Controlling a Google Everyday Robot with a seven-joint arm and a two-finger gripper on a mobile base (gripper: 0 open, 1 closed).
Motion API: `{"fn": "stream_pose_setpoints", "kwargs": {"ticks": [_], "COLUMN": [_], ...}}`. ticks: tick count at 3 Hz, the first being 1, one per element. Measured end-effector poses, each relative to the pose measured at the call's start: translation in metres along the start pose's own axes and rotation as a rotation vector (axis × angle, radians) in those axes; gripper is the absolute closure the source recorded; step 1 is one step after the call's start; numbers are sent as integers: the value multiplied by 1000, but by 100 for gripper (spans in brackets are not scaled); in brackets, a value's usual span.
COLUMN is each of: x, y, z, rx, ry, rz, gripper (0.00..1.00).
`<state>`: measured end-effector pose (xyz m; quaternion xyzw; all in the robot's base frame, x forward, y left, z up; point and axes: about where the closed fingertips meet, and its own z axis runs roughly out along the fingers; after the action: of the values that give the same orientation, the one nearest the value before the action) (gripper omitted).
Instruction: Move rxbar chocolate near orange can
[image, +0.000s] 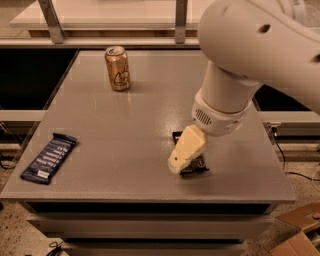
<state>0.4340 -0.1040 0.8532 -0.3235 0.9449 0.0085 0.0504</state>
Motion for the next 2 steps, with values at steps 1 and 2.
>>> {"fn": "stream_pose_setpoints", "kwargs": {"ticks": [1,2], "x": [-10,-21], "y": [8,14], "z": [15,27], "rx": [21,41], "ry": [19,20], "rz": [83,126], "gripper": [0,0]}}
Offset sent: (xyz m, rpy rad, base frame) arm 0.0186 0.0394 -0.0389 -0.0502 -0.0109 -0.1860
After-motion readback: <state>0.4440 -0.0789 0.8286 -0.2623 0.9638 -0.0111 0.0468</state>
